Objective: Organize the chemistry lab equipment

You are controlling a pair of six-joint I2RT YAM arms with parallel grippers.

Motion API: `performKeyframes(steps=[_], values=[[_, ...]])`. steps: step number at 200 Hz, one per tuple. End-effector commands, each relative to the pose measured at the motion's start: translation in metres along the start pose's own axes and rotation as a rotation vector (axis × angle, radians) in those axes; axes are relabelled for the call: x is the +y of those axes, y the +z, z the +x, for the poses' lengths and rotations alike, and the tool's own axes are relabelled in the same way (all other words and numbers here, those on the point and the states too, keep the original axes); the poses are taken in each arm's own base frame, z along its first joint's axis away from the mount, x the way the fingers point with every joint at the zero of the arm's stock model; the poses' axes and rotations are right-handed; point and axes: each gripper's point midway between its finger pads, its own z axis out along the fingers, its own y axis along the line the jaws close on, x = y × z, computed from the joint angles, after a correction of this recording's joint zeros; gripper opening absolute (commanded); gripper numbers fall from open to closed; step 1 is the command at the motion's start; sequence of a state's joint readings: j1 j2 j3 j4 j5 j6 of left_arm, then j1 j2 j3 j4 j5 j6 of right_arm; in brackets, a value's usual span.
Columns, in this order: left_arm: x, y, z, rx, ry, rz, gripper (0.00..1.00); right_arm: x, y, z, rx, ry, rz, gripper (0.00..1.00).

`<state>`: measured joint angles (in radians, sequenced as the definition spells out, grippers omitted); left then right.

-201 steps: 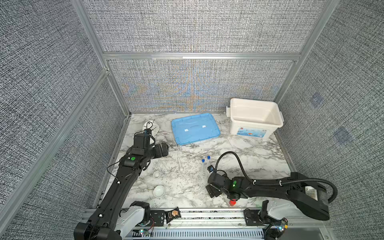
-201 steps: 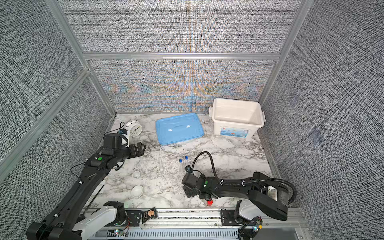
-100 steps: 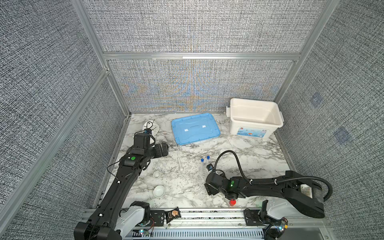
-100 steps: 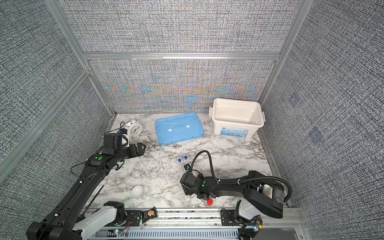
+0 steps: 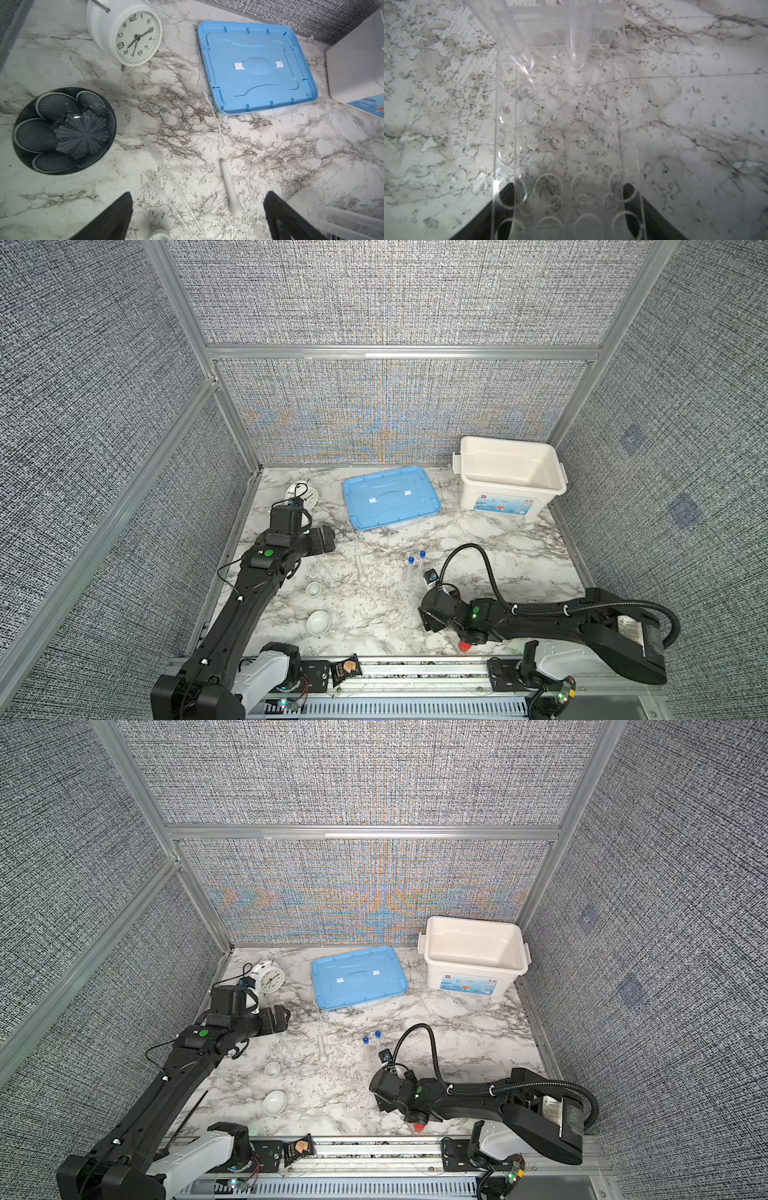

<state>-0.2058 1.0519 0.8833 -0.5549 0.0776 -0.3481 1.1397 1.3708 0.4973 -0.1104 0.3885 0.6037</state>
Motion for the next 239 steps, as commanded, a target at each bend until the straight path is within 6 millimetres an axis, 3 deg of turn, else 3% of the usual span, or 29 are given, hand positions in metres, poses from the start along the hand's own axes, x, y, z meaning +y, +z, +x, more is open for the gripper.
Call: performKeyframes(steps=[1, 39, 112, 135, 212, 239], values=[[0.004, -0.001, -0.002, -0.015, 0.003, -0.02, 0.99, -0.02, 0.0, 0.023, 0.076, -0.033, 0.07, 0.8], [0.004, -0.003, -0.003, -0.031, -0.001, -0.017, 0.99, -0.038, -0.009, 0.03, 0.065, 0.009, 0.114, 0.79], [-0.002, -0.003, -0.008, -0.027, -0.005, 0.003, 0.99, -0.113, -0.037, 0.046, -0.028, 0.336, 0.382, 0.75], [-0.003, -0.004, -0.01, -0.03, -0.003, 0.005, 0.99, -0.127, -0.044, 0.053, -0.043, 0.416, 0.421, 0.74], [-0.007, -0.001, -0.012, -0.024, 0.0, 0.025, 0.99, -0.13, -0.047, 0.054, -0.053, 0.46, 0.417, 0.72], [-0.007, -0.002, -0.011, -0.023, 0.0, 0.026, 0.99, -0.119, -0.043, 0.05, -0.013, 0.385, 0.38, 0.72]])
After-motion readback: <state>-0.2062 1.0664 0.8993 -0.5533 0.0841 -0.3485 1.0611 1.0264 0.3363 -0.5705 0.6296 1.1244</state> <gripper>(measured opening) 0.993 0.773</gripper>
